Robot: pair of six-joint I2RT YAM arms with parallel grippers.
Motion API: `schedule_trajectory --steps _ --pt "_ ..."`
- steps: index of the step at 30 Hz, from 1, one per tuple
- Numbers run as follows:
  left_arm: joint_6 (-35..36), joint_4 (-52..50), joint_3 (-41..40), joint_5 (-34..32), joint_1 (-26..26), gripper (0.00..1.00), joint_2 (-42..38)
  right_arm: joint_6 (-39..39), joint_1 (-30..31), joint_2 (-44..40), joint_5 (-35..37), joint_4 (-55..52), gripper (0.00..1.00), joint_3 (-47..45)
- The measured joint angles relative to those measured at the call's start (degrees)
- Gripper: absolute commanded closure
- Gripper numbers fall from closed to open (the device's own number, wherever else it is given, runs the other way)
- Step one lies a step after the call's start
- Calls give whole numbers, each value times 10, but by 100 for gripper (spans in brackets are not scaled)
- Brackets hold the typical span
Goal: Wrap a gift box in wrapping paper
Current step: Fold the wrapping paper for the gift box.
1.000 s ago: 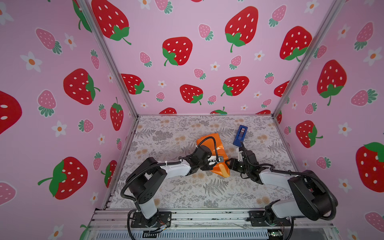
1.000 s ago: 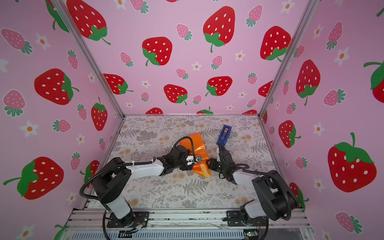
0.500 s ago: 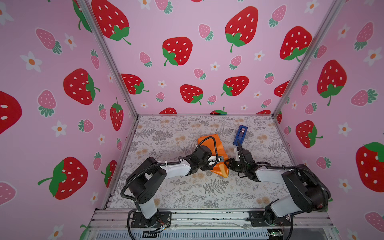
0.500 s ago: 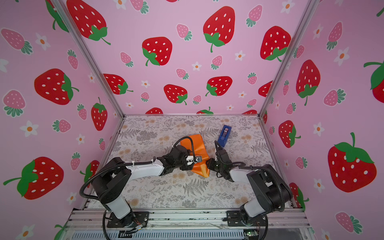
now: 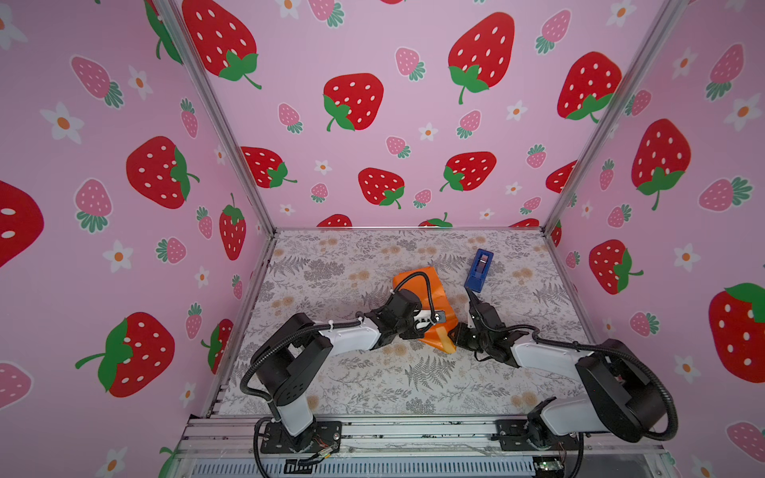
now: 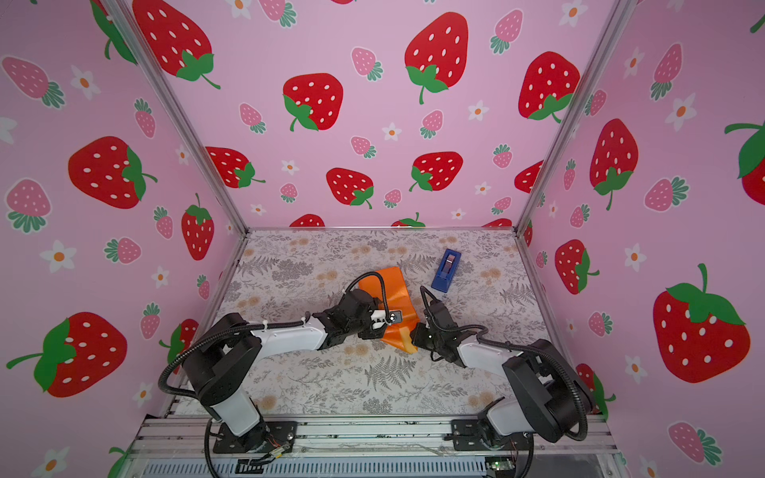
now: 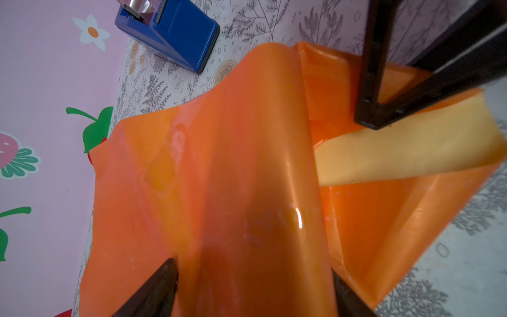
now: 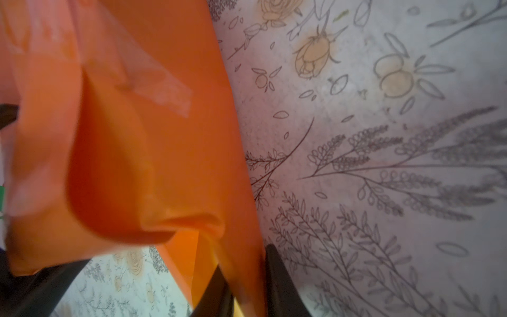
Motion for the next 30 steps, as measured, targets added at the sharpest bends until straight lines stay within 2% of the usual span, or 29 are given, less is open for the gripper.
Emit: schedule_trajectory --steps 6,16,23,26,30 --pt "0 -2 2 -1 0 22 1 2 6 -5 -5 -19 96 12" --pt "0 -5 5 -1 0 23 3 12 21 18 -17 -14 99 50" --pt "0 -5 5 -1 0 23 3 30 28 42 -22 26 96 56" --pt "2 -6 5 -3 0 23 3 40 31 55 -26 50 85 56" --pt "3 -7 5 -5 0 23 3 54 38 63 -35 79 77 50"
